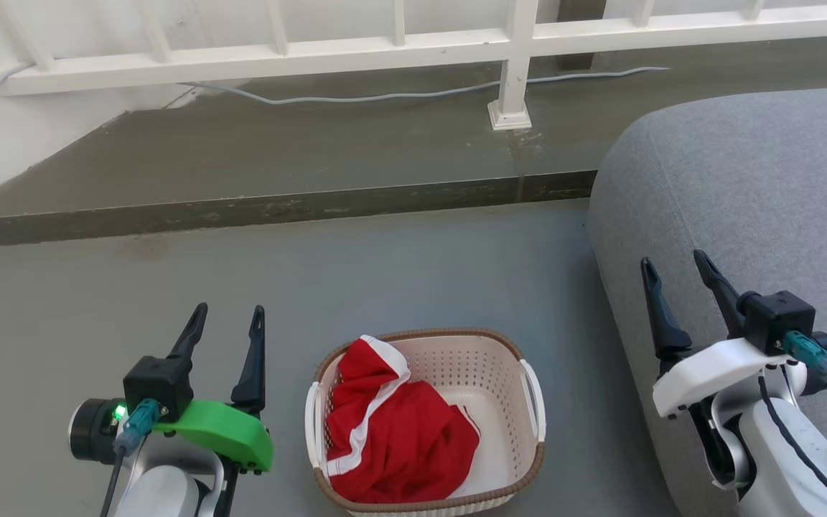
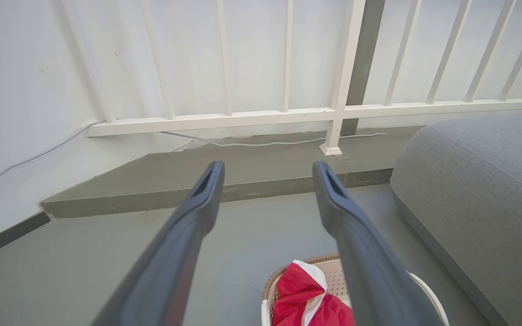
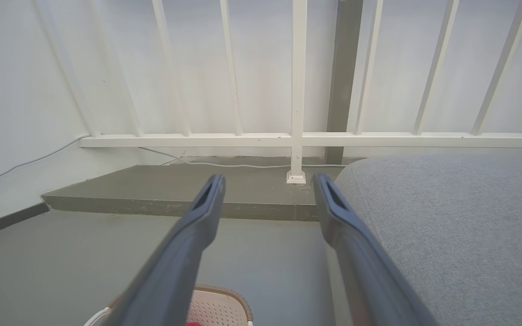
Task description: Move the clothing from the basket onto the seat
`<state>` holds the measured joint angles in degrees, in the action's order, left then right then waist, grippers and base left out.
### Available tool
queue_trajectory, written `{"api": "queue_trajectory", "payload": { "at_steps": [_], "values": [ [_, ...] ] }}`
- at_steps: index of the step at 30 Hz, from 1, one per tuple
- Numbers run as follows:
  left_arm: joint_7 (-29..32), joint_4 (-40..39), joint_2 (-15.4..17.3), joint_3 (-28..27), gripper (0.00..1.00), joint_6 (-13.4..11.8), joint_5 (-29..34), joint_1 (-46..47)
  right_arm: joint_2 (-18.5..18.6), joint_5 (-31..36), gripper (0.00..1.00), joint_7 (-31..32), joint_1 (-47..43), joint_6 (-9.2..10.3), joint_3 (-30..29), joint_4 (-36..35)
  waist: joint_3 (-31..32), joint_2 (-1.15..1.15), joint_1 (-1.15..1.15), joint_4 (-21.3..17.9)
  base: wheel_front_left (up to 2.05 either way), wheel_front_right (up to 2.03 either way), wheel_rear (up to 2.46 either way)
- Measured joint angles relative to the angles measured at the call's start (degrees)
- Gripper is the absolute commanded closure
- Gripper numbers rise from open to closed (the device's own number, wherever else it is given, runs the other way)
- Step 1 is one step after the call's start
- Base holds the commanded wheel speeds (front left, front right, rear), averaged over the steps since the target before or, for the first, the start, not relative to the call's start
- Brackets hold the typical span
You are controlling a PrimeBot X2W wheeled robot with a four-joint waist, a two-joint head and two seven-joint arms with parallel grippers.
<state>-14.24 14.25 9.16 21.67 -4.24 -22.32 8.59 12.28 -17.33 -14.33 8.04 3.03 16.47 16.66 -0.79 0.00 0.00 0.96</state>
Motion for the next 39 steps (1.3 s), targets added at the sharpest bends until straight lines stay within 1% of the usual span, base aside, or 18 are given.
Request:
{"api": "queue_trajectory", "payload": {
  "at_steps": [16, 22, 30, 39],
  "values": [
    [0.01, 0.26, -0.05, 0.03, 0.00, -0.15, -0.01, 0.15, -0.14, 0.34, 0.00, -0.01, 0.04, -0.60, -0.68, 0.10, -0.43, 0.00, 0.00, 0.04, 0.00, 0.00, 0.00],
    [0.08, 0.14, -0.07, 0.09, 0.00, -0.16, -0.01, 0.37, -0.18, 0.35, 0.00, -0.01, 1.17, -1.00, -0.66, -0.31, -1.57, 0.00, 0.00, -0.06, 0.00, 0.00, 0.00],
    [1.43, -0.18, -0.77, 1.30, 0.00, -0.15, 0.96, 2.20, -0.16, 0.78, 0.00, -0.01, 3.39, -1.52, -0.63, -2.23, -4.73, 0.00, 0.00, -0.57, 0.00, 0.00, 0.00],
    [4.26, 0.49, -1.24, 4.22, 0.00, 0.21, 2.35, 4.71, -0.46, 1.23, 0.00, -0.09, 7.34, -2.02, -0.53, -5.34, -10.45, 0.00, 0.00, -2.08, 0.00, 0.00, 0.00]
  ]
}}
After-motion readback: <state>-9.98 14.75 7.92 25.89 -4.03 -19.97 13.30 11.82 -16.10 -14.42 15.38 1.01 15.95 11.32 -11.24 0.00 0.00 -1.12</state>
